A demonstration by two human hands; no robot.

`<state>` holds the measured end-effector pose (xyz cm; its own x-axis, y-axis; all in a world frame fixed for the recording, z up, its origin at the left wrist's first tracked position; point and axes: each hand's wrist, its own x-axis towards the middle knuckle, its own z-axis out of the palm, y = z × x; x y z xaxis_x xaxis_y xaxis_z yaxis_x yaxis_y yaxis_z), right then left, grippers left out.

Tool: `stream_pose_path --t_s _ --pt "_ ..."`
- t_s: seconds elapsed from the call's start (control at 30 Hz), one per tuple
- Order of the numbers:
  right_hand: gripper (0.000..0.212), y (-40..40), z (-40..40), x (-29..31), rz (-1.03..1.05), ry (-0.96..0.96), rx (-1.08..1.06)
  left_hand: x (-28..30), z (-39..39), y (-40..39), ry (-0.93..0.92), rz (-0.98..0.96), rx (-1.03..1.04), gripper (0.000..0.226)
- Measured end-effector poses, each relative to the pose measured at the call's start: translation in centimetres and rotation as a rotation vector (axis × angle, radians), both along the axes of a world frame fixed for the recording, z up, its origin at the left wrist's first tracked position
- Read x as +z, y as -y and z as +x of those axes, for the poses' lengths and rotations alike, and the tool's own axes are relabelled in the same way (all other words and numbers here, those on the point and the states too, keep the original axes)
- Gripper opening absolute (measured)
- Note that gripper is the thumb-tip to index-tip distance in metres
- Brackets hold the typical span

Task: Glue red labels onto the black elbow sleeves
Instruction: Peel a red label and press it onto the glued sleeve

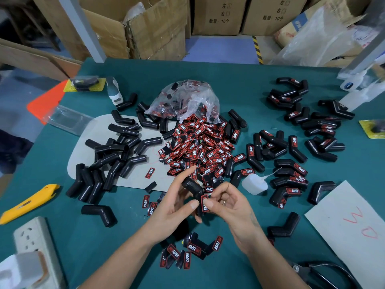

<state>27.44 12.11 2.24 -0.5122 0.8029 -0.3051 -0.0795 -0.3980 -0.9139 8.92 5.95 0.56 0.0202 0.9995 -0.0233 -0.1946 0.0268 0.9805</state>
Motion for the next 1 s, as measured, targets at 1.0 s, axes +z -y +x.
stream_pose_path --t_s 1.0 --pt "0.03 -0.11 0.11 -0.26 0.038 0.022 0.003 -0.07 0.03 -0.09 -0.018 -0.004 0.006 0.066"
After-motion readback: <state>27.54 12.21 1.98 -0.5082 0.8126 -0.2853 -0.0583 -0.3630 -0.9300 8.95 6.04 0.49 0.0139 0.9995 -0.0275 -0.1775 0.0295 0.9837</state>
